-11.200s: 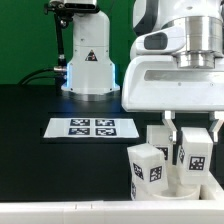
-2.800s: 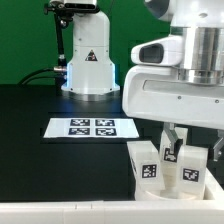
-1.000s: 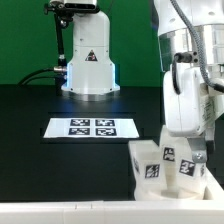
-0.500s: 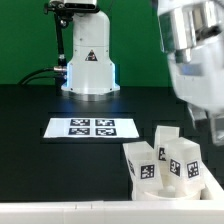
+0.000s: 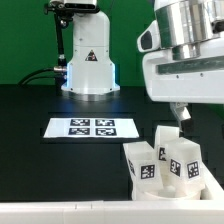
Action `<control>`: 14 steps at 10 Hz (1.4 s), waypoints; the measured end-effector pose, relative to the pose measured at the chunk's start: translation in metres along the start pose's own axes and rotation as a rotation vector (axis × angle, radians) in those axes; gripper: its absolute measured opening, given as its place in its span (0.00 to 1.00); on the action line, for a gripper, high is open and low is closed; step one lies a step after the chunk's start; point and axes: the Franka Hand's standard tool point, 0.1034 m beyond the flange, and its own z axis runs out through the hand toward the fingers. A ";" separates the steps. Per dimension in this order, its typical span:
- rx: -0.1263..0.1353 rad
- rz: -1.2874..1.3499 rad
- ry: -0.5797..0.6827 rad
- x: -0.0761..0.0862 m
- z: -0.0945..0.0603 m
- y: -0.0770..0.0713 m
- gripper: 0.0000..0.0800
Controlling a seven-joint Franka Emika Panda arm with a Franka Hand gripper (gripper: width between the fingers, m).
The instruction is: Assemble stool
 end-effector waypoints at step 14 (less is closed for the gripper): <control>-0.191 -1.261 -0.063 0.013 0.020 0.008 0.81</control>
Offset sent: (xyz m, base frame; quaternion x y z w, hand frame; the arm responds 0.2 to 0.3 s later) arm 0.0000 0.0000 0.0000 0.0000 0.0000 -0.1938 0.9810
